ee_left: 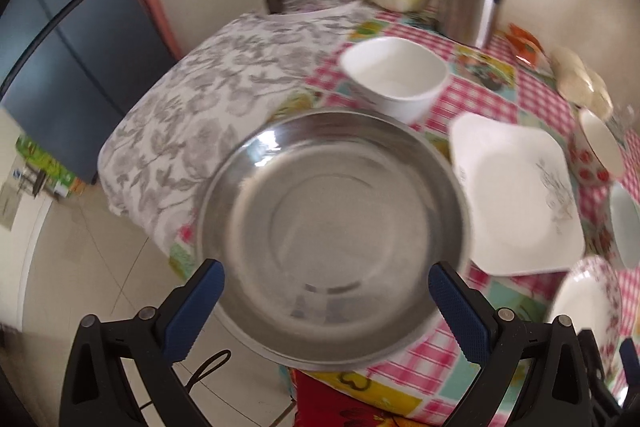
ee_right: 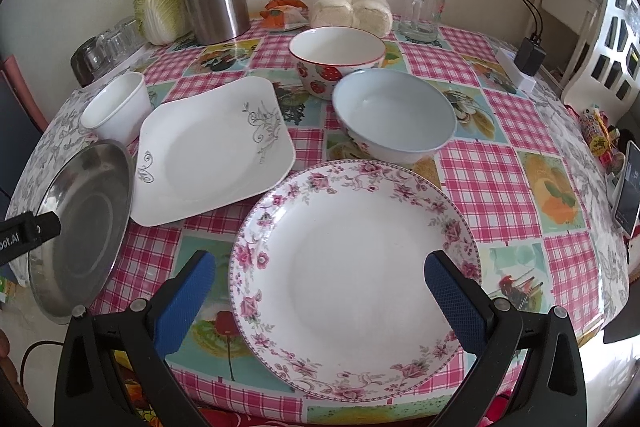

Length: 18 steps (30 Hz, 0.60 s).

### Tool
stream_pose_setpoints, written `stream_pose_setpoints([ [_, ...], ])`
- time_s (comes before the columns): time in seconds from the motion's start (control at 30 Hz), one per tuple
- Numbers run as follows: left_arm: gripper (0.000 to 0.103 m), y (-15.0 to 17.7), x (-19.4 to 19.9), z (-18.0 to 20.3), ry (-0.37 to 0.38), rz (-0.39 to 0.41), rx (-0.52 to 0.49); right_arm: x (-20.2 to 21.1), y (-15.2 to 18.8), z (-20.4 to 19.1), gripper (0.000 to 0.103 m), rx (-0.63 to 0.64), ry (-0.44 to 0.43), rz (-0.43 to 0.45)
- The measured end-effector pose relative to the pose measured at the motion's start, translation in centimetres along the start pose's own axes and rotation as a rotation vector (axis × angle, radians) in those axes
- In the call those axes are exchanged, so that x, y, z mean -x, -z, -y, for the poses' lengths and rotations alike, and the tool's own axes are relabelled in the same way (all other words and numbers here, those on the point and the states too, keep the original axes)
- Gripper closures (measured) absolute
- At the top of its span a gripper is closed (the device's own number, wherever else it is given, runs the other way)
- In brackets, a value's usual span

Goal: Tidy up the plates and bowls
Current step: 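Move the left tool to the steel basin rim and close on it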

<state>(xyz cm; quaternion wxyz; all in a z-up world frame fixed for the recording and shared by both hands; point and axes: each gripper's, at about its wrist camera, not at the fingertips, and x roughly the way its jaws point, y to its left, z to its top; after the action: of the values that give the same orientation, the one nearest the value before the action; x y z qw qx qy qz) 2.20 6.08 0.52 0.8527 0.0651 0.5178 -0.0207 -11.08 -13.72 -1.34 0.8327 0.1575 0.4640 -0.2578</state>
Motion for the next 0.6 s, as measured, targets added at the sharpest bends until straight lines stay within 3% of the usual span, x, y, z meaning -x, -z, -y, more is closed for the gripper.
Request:
stream_pose_setpoints([
  [0.2, 0.0, -0.7, -1.1, -5.4, -0.01, 0.032, 0.167, 0.2, -0.3, -3.4, 0.0, 0.129, -0.081, 0.047],
  [0.3, 0.0, -0.8, -1.8, -7.0, 0.008, 0.025, 0.232, -0.3, -0.3, -5.1, 0.0, 0.178, -0.074, 0.047],
  [0.6, 0.0, -0.6, -4.3, -7.9, 0.059, -0.018, 0.266, -1.7, -0.4, -8.7, 0.0, 0.283, -0.147, 0.037],
])
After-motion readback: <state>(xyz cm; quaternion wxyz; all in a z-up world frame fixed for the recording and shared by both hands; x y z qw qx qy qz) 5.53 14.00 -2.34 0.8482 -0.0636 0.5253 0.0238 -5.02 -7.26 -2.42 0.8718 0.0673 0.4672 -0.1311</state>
